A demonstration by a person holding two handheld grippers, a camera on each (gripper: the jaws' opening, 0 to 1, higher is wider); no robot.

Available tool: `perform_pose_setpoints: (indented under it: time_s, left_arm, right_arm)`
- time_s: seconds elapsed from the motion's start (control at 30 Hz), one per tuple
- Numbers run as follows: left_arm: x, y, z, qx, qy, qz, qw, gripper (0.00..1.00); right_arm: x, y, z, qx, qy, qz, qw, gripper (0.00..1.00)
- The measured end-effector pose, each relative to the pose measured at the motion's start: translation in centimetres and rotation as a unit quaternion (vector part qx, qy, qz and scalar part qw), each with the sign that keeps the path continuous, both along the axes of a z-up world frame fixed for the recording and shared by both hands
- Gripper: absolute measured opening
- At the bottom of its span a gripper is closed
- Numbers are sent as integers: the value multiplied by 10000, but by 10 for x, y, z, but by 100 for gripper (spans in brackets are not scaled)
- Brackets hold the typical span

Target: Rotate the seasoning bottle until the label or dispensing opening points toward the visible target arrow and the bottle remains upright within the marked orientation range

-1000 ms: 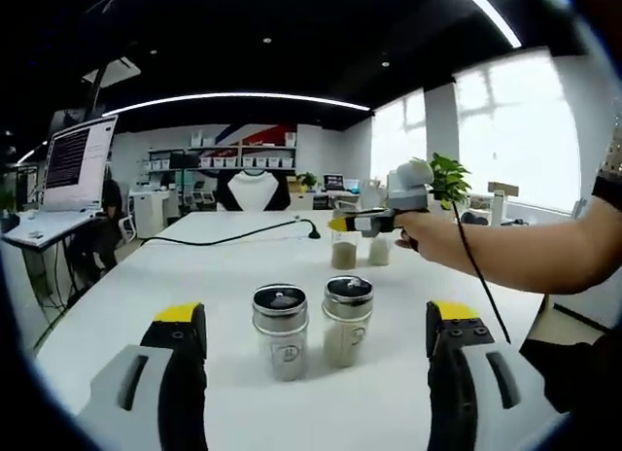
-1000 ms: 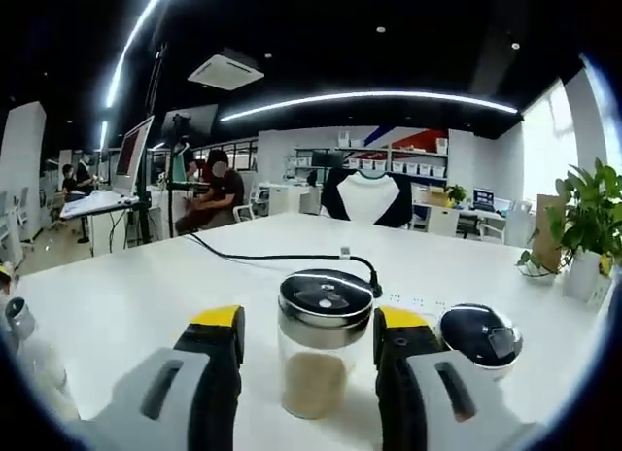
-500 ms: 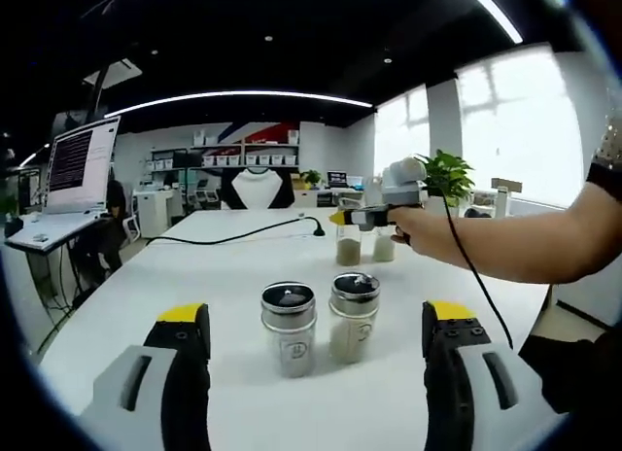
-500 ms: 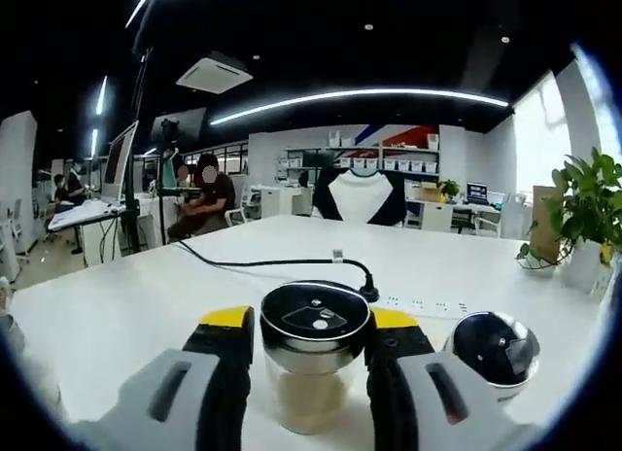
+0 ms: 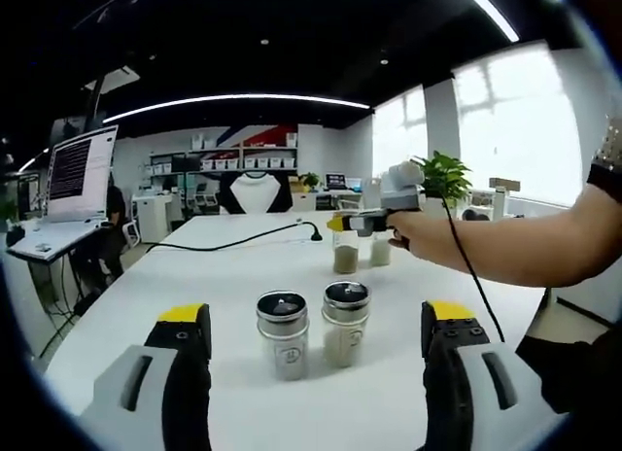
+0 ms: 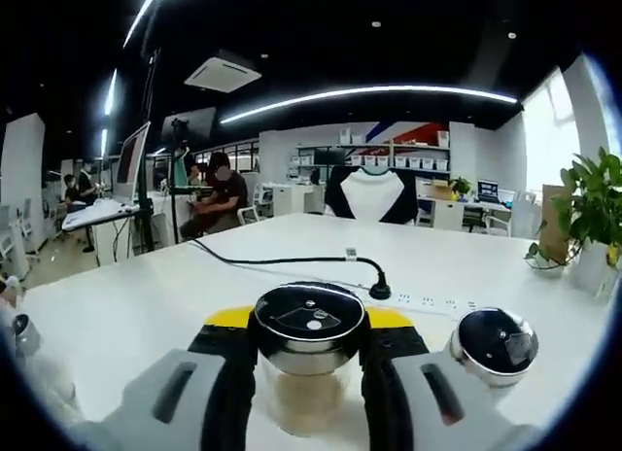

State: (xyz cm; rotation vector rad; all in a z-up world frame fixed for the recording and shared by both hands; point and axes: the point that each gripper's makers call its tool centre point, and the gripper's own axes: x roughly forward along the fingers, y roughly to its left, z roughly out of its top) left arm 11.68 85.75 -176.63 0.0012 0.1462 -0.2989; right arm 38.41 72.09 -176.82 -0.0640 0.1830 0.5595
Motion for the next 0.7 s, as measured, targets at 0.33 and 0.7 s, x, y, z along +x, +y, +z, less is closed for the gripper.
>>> perform_pose_setpoints:
  time_s: [0.33, 0.7]
  left_arm:
    - [-8, -38, 6, 47, -8, -387, 9992, 94]
    - [-23, -109, 21, 184, -179, -1254, 9918, 90]
  right_arm:
    - [-60, -12, 0, 385, 225, 534, 9976, 38]
    - [-185, -15, 39, 672, 183, 1272, 9894, 38]
